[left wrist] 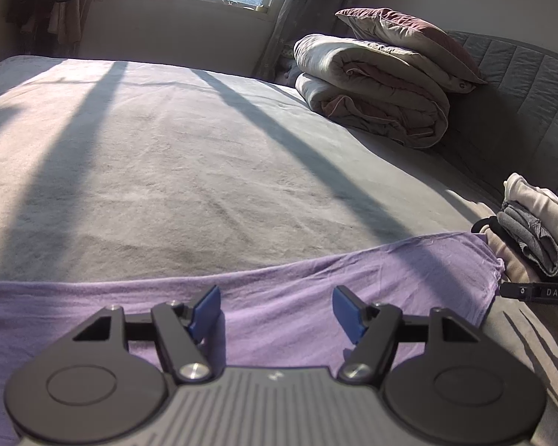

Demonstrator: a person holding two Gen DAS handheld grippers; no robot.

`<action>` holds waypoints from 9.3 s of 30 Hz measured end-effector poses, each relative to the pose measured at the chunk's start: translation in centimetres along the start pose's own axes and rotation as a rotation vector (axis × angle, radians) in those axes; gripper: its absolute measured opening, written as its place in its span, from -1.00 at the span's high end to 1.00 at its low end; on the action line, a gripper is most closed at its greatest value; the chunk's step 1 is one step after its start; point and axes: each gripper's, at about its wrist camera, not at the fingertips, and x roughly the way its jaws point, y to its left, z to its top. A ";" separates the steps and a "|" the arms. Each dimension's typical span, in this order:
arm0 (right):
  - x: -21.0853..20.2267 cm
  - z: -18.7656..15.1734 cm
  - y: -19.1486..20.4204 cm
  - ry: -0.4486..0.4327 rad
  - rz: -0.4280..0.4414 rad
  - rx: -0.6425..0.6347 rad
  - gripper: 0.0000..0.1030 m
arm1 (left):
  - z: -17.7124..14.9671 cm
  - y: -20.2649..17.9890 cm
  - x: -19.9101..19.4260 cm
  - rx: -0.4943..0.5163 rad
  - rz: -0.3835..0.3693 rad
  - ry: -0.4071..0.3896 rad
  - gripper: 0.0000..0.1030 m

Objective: Fold clothes

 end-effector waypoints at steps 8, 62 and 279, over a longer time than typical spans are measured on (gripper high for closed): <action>-7.0 -0.9 -1.8 0.012 0.008 0.000 -0.14 | 1.4 -2.1 -6.4 0.005 0.050 -0.036 -0.34; -14.0 -15.4 32.2 0.125 0.514 -0.421 -0.30 | -12.6 16.9 -31.4 -0.452 0.409 -0.177 0.17; -7.3 -7.2 5.9 0.018 0.592 0.792 0.74 | -13.2 22.7 -29.3 -0.897 0.034 -0.207 0.87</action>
